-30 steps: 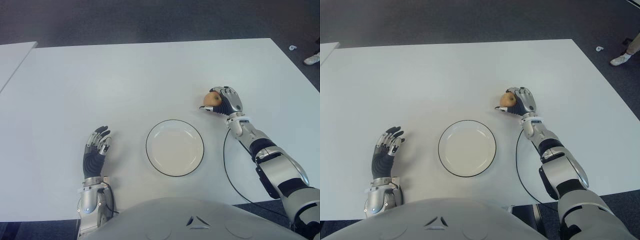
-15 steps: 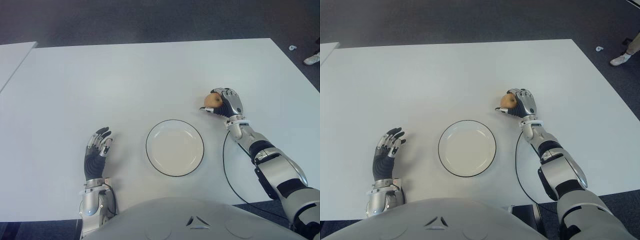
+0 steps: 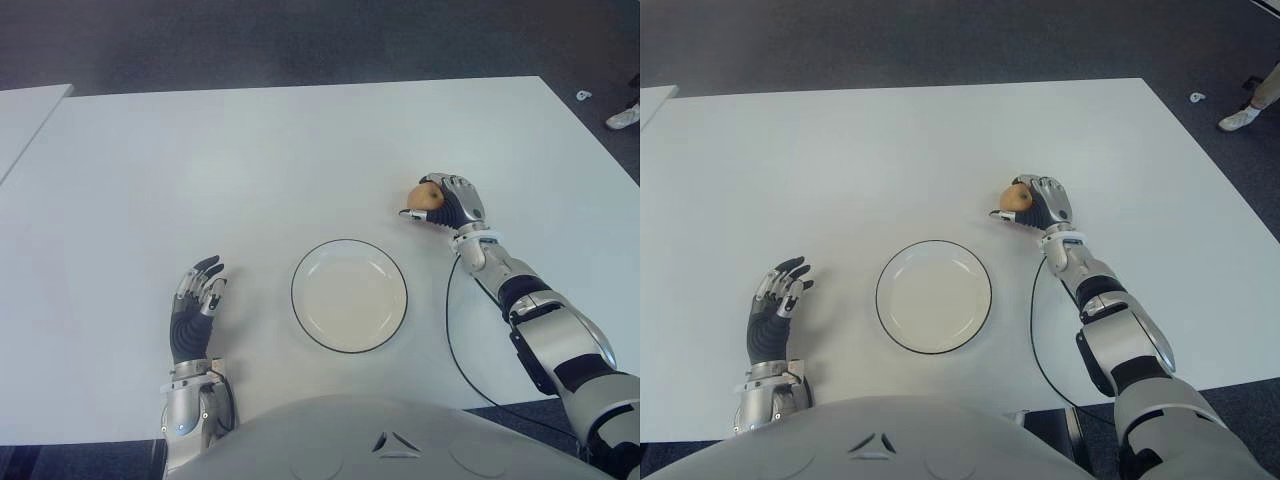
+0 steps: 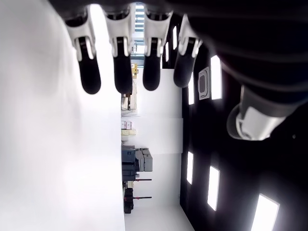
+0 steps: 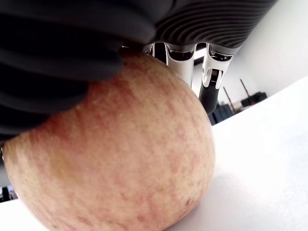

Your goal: Put the apples into the plate.

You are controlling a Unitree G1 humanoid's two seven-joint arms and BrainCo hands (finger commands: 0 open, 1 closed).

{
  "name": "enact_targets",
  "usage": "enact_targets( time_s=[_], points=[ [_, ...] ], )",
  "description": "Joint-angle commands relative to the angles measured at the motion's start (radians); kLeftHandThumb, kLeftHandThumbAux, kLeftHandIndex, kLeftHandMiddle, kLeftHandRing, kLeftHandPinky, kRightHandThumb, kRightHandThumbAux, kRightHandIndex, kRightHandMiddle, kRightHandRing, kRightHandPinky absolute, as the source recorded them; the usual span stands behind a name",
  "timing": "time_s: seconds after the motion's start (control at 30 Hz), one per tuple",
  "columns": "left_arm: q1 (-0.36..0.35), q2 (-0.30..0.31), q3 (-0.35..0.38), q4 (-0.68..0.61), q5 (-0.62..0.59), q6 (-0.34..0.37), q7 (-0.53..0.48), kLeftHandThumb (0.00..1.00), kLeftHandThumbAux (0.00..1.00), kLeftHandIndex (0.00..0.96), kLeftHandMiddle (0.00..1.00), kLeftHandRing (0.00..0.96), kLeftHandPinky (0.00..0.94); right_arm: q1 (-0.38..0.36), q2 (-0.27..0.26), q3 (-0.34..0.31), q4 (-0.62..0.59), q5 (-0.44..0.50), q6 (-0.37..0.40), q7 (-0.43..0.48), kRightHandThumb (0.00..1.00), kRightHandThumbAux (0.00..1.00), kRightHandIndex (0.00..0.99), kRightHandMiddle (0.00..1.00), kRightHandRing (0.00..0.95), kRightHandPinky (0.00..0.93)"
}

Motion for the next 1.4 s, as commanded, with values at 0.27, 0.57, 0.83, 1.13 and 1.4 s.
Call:
enact_targets(
  time_s=[0.27, 0.57, 0.83, 1.13, 1.4],
  points=[
    [0.012, -0.016, -0.007, 0.003, -0.004, 0.059, 0.0, 0.315, 0.476, 0.251, 0.216, 0.24, 0.28, 0.029, 0.004, -0.01, -0.002, 0.021, 0.027, 0.056, 0.852, 0.701, 0.838, 0.869, 0.826, 0.696],
    [-0.005, -0.017, -0.006, 0.029, -0.028, 0.033, -0.022, 0.333, 0.49, 0.247, 0.216, 0.238, 0.281, 0.026, -0.001, -0.011, -0.01, 0.023, 0.016, 0.046, 0.853, 0.699, 0.84, 0.872, 0.828, 0.691],
    [-0.024, -0.005, -0.004, 0.062, -0.031, -0.01, -0.044, 0.326, 0.508, 0.256, 0.216, 0.235, 0.282, 0.017, -0.009, -0.014, -0.021, 0.025, 0.01, 0.049, 0.854, 0.701, 0.841, 0.872, 0.832, 0.719],
    [-0.038, -0.006, 0.005, 0.073, -0.024, 0.014, -0.041, 0.316, 0.505, 0.253, 0.22, 0.243, 0.299, 0.013, -0.056, -0.04, -0.137, 0.036, -0.021, 0.063, 0.869, 0.694, 0.839, 0.872, 0.828, 0.666],
    [-0.047, -0.008, 0.006, 0.073, -0.032, 0.043, -0.042, 0.312, 0.501, 0.241, 0.218, 0.244, 0.294, 0.059, -0.083, -0.085, -0.329, 0.049, -0.003, 0.108, 0.9, 0.682, 0.843, 0.873, 0.833, 0.737]
  ],
)
